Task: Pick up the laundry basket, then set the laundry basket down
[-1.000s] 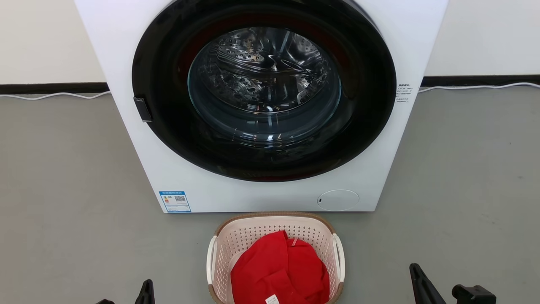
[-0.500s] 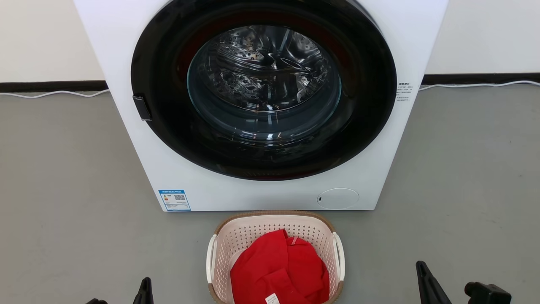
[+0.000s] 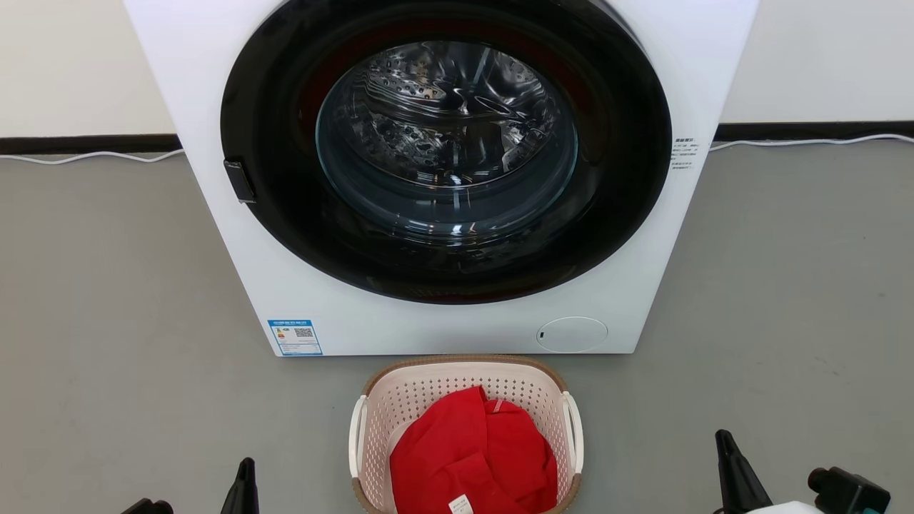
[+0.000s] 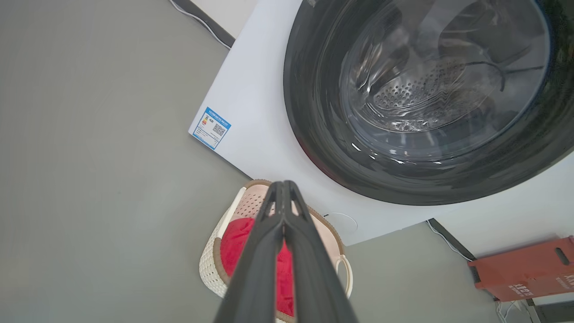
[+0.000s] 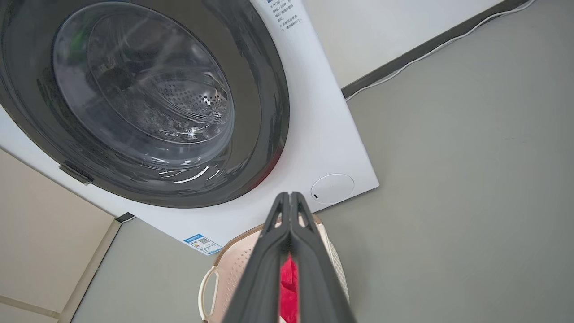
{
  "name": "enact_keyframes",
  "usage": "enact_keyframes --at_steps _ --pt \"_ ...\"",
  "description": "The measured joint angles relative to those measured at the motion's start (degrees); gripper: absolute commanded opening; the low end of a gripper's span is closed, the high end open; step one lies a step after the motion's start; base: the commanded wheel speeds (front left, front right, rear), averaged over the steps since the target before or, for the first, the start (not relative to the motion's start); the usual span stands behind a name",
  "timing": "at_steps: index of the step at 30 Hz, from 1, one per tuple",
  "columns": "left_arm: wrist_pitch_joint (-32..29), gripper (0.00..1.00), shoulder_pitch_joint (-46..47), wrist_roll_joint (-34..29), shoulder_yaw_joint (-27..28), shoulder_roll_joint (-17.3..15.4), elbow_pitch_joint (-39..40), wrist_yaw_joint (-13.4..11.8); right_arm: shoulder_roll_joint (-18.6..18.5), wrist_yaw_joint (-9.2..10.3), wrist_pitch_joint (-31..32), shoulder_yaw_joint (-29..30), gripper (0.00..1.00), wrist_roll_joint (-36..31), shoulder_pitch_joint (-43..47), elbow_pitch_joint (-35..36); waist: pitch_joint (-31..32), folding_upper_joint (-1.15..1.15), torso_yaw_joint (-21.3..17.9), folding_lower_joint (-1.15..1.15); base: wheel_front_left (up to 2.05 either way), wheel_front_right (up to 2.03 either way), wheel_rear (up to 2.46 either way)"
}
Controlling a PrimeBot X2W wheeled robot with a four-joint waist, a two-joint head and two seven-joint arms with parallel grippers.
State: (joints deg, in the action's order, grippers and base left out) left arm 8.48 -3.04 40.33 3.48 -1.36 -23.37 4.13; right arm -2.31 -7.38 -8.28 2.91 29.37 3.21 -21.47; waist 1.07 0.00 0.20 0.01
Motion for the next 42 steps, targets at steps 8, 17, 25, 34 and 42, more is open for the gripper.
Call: enact_keyframes --at_steps 8,17,25,34,42 --pt "-1.46 0.0 0.34 4.76 0.09 -0.12 0.64 0.43 0.0 0.0 1.25 0.45 0.0 5.39 -0.32 0.34 -0.11 0.0 -0.02 0.0 0.0 0.0 0.0" --pt "-3.01 0.0 1.19 10.36 0.21 -0.18 1.46 0.52 0.0 0.0 2.78 0.88 0.0 12.4 -1.24 0.97 -0.25 0.0 -0.04 0.0 0.0 0.0 0.0" --pt "-4.38 0.0 1.38 14.94 0.31 -0.26 2.15 0.97 0.0 0.1 4.19 1.27 0.0 18.02 -1.47 1.43 -0.36 0.0 -0.06 -0.01 0.0 0.0 0.0" --pt "-5.71 0.0 2.5 20.22 0.4 -0.32 2.99 1.02 0.0 0.16 5.35 1.94 0.0 24.23 -2.53 2.13 -0.49 0.0 -0.08 -0.01 0.0 0.0 0.0" --pt "-7.05 0.0 2.57 24.66 0.55 -0.37 3.63 1.48 0.0 0.16 6.73 2.35 0.0 29.92 -3.44 2.57 -0.6 0.0 -0.1 -0.01 0.0 0.0 0.0"
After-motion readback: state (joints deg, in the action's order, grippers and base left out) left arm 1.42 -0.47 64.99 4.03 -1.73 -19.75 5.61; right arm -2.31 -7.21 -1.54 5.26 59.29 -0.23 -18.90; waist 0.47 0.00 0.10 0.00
